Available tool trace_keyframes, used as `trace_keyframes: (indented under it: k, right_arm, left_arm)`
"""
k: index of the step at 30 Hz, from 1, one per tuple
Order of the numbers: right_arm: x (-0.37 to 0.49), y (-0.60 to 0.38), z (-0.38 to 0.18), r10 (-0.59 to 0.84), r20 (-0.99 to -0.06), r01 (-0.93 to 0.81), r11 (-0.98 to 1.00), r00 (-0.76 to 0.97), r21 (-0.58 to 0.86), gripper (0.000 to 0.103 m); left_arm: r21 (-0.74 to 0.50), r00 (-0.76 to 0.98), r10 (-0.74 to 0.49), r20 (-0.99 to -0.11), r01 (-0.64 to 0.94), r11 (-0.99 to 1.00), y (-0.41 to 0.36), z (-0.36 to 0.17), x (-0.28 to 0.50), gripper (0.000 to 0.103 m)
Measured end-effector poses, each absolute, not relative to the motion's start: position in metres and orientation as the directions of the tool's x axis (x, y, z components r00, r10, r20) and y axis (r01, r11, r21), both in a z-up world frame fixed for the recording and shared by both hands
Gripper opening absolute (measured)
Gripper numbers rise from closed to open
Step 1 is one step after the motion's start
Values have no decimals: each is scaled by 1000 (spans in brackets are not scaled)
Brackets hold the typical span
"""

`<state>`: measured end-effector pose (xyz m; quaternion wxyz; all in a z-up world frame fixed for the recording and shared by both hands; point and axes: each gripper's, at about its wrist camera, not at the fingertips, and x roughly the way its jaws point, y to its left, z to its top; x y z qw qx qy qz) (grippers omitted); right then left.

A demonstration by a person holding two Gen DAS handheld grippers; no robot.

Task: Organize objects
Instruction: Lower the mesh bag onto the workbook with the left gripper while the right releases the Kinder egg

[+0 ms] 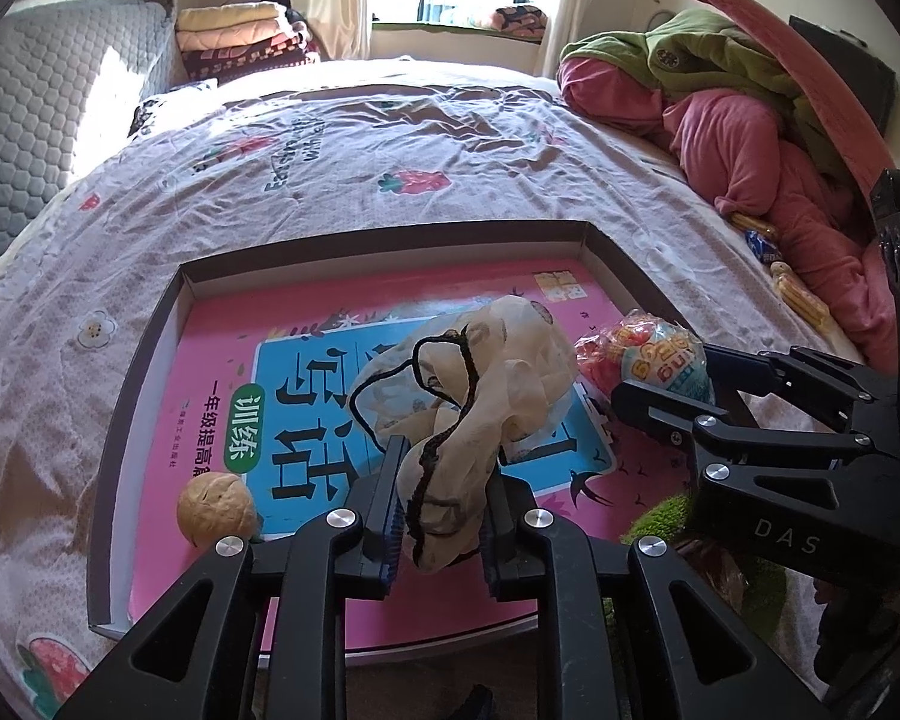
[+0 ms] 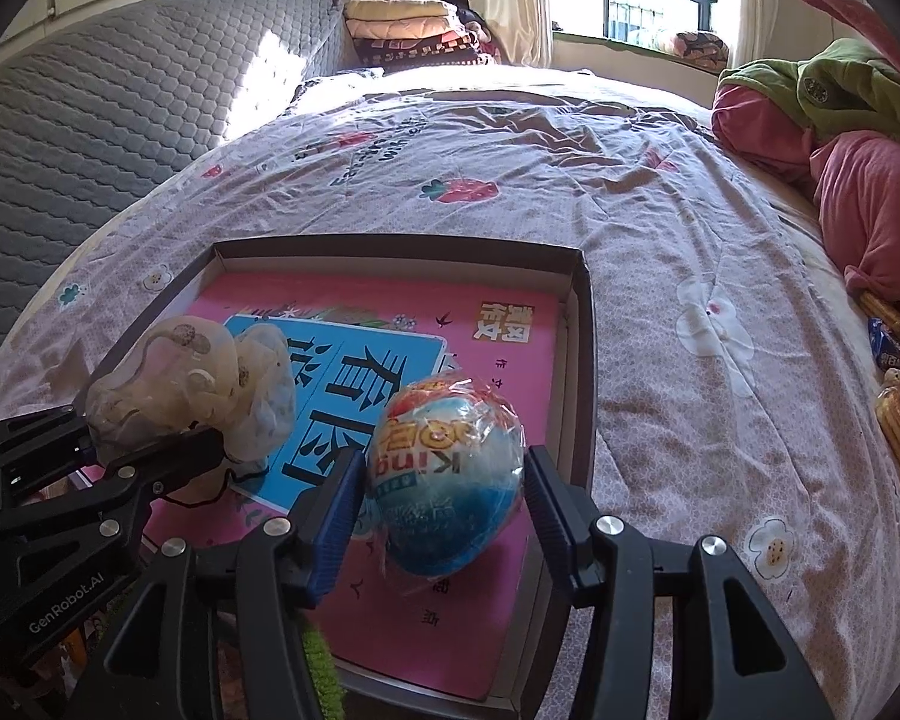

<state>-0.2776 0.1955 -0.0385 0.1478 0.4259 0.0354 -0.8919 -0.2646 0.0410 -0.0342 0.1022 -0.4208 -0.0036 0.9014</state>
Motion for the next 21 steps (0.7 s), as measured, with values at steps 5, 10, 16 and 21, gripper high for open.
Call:
trace_keyframes:
  k: [5,10,16,21]
  right_arm:
    - [-278,201,-35,-236,-762,277,-958,-603,77,60]
    - [-278,200,-33,-234,-761,276,-958,-605,75,61]
    - [-276,201,-28,-229,-748,272,-960,-623,67,64]
    - [-275,204,-24,-232,-738,268,-961,-633,72,64]
  left_arm:
    - [-93,-626,192,-756,-187,-978,43,-33,-264,28]
    - [-101,-630,189,-753,-173,-980,41,-30,-265,45]
    - [-108,-636,185,-749,-159,-981,38,-25,-267,48]
    - [-119,-637,187,-747,-149,-982,37,-21,-267,51]
